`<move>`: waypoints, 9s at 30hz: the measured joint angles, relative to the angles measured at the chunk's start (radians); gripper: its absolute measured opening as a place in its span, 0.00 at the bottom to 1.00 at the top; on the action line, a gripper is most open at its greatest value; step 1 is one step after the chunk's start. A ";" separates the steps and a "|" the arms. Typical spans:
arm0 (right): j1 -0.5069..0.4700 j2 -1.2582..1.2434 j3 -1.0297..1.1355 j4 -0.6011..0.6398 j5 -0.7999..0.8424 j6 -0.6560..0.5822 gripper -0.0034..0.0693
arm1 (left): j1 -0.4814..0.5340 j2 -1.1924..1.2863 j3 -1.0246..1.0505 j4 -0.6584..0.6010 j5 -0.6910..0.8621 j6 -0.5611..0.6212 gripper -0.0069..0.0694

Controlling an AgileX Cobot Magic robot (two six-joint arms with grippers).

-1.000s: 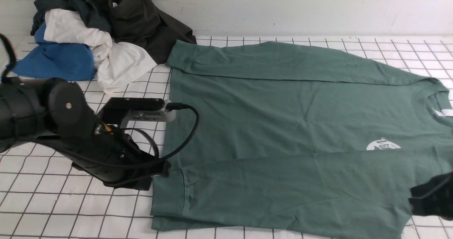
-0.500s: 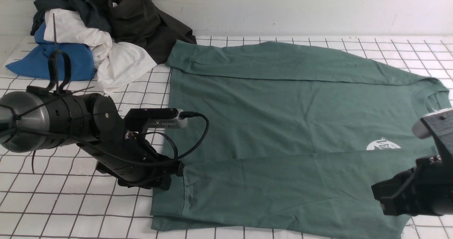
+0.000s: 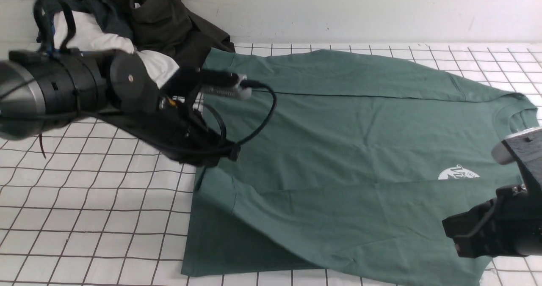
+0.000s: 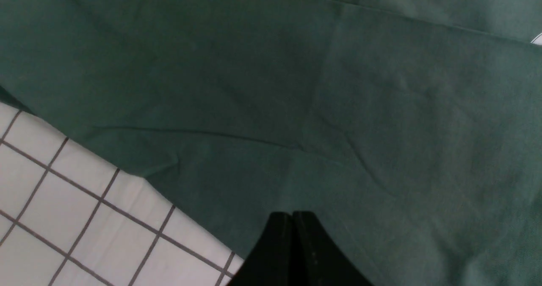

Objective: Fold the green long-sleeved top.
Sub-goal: Use the left arm to drag and place the cuff at the centered position on the left edge of the fabric, then use the left arm to clamp the cuff farthest from it, then use the left arm to drag and drop the cuff onto the cuff closest to the left arm, then use both arms simultaneously to clamp the lower edge of the clothing fabric, then use both arms to drag the lower edge of the fabric forward and fold it over the upper edge

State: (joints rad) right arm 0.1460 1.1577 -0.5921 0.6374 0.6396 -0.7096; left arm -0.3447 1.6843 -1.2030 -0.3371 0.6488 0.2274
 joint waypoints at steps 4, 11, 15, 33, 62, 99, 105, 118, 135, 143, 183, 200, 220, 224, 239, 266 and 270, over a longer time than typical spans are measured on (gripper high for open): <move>0.000 0.000 0.000 0.000 -0.007 0.000 0.03 | 0.000 0.004 -0.168 0.097 0.011 0.003 0.08; 0.000 0.000 0.000 0.000 -0.013 -0.001 0.03 | 0.008 0.157 -0.366 0.235 -0.038 -0.053 0.08; 0.000 0.000 0.000 0.000 -0.013 -0.001 0.03 | 0.024 0.282 -0.425 0.242 -0.045 -0.076 0.09; 0.000 0.043 0.000 0.055 -0.053 -0.012 0.03 | 0.158 0.876 -1.324 0.243 0.183 -0.242 0.63; 0.000 0.119 0.000 0.152 -0.031 -0.179 0.03 | 0.230 1.139 -1.638 -0.018 0.127 -0.077 0.08; 0.000 -0.191 0.005 0.001 0.000 -0.173 0.03 | -0.012 0.276 -0.752 0.174 0.500 -0.056 0.08; 0.000 -0.191 0.041 0.059 -0.055 -0.170 0.03 | -0.015 0.275 -0.765 0.198 0.509 -0.052 0.11; 0.000 -0.191 0.041 0.139 -0.084 -0.177 0.03 | 0.034 0.599 -0.743 0.202 0.524 -0.071 0.61; 0.000 -0.191 0.041 0.153 -0.103 -0.179 0.03 | 0.032 0.555 -0.939 0.073 0.568 -0.060 0.11; 0.000 -0.191 0.041 0.153 -0.103 -0.180 0.03 | -0.010 0.471 -1.165 -0.021 0.589 -0.060 0.11; 0.000 -0.191 0.041 0.156 -0.099 -0.182 0.03 | -0.191 0.165 -0.119 0.155 0.550 0.201 0.56; 0.000 -0.191 0.041 0.141 -0.042 -0.246 0.03 | -0.267 0.160 0.126 0.425 0.253 0.359 0.19; 0.020 0.276 -0.030 -0.799 -0.082 0.095 0.68 | -0.166 -0.173 0.120 0.441 0.246 0.289 0.09; 0.020 0.401 -0.035 -0.988 -0.218 0.170 0.63 | -0.166 -0.173 0.120 0.438 0.249 0.295 0.09; 0.022 0.333 -0.052 -1.466 -0.265 0.710 0.07 | -0.166 -0.218 0.105 0.392 0.298 0.223 0.09; -0.109 1.047 -1.056 -1.426 -0.339 0.853 0.45 | 0.120 0.721 -1.019 0.530 0.133 -0.198 0.38; -0.079 0.985 -1.112 -1.212 -0.153 0.851 0.48 | 0.125 0.754 -1.175 0.492 0.285 -0.203 0.55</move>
State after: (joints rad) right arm 0.0666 2.1423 -1.7038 -0.5747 0.4870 0.1412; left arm -0.2201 2.4381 -2.3784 0.1551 0.9338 0.0239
